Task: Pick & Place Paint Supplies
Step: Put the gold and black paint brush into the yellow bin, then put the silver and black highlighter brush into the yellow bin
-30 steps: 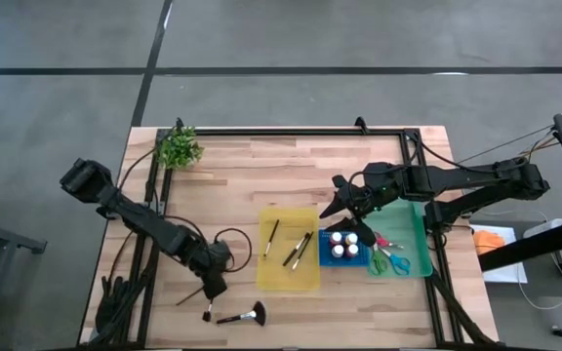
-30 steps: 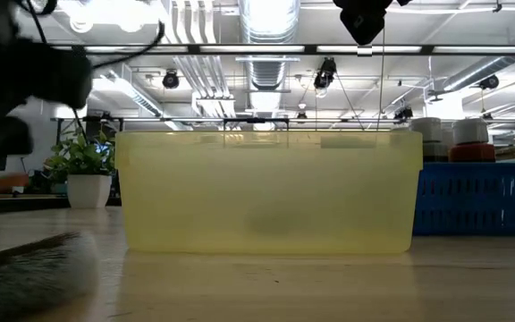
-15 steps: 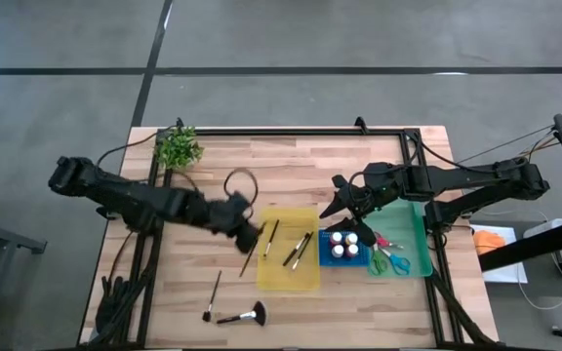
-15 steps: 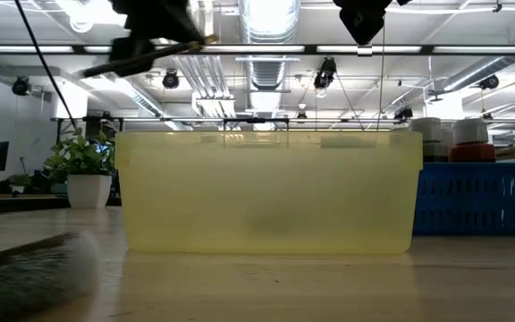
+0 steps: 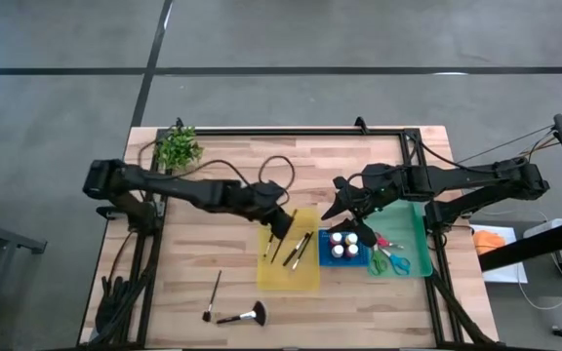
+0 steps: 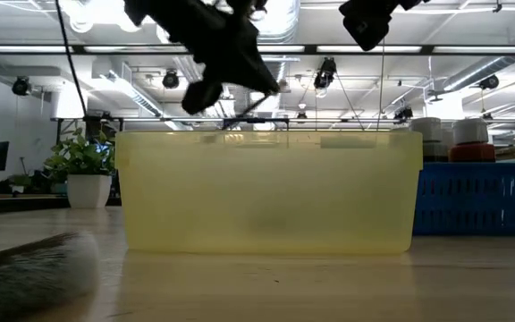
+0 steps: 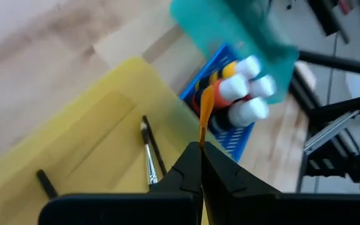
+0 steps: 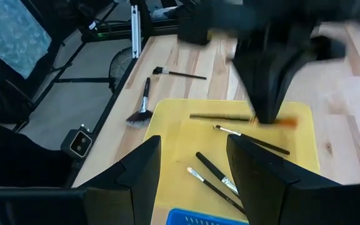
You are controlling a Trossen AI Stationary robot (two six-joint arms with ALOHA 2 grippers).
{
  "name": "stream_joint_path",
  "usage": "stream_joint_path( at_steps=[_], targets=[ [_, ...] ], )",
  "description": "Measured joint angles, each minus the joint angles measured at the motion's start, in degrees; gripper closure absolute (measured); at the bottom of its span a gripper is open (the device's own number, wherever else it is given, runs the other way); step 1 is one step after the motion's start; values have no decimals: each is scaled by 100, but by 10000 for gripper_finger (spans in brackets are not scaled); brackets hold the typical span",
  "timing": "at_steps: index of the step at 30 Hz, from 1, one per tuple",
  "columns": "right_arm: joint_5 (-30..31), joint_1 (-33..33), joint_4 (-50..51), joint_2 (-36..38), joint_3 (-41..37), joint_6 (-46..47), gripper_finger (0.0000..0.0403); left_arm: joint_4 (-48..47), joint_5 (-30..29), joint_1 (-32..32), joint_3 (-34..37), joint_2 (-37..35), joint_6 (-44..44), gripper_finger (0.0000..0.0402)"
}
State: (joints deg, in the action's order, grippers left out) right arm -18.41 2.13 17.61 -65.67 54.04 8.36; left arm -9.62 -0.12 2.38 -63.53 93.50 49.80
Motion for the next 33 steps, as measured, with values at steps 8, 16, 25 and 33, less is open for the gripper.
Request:
stream_joint_path(
  at_steps=[8, 16, 25, 33],
  targets=[
    [0, 0, 83, 0, -9, 28, 222, 257, 424, 6, -155, 847, 114, 399],
    [-4, 0, 216, 0, -11, 61, 222, 268, 359, 3, -188, 749, -181, 357],
    [59, -1, 194, 259, -13, 29, 222, 258, 313, 3, -186, 673, -762, 299],
    [586, -3, 199, 1151, -65, -98, 222, 175, 357, 233, -184, 149, -1568, 294]
  ],
)
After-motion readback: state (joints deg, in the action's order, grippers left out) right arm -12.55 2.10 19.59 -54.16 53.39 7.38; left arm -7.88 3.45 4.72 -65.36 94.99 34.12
